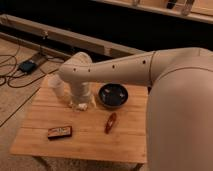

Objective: Place the eraser in the ceramic cup

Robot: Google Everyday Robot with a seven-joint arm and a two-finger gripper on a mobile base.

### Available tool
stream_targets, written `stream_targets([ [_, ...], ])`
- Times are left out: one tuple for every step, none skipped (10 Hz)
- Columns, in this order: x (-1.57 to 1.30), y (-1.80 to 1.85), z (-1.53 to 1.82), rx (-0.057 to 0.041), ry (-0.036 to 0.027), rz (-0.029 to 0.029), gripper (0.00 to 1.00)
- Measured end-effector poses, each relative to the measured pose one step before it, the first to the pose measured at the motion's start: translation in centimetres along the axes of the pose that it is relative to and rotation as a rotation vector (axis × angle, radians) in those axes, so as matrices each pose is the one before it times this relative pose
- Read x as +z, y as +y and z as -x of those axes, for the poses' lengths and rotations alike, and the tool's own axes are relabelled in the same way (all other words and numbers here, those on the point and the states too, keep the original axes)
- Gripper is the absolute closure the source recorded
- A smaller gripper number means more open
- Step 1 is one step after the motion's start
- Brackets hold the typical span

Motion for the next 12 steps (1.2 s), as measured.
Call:
stream_targets([
  [-0.002,0.286,0.235,-0.03115,-0.0076,-0.00349,0.35],
  [0.068,1.204,-0.009,-0.06837,-0.00834,-0.00265,0.35],
  [0.146,0.967,-0.145,-0.05646,-0.00208,-0.00223,0.35],
  [0.273,1.337,-0.243,-0.08363,-0.00075,-0.00256,0.35],
  [0.507,1.421,-0.272,-0.10823,-0.00011,-0.00795,0.35],
  [0.446,0.813,-0.178,-0.07474,0.00285,-0.01009,0.35],
  [0.515,0.918,-0.007,-0.08515,-0.00072,-0.01521,0.35],
  [0.709,0.88,0.129,-0.08597,-0.00216,-0.0173,0.35],
  [0.781,0.725,0.245,-0.07067,-0.0022,-0.01494,0.35],
  [0.992,0.921,0.461,-0.06881,-0.00453,-0.00881,0.35],
  [1.002,1.162,0.459,-0.0644,-0.00176,0.00155,0.35],
  [0.879,1.076,0.31,-0.05599,0.00376,0.00461,0.35],
])
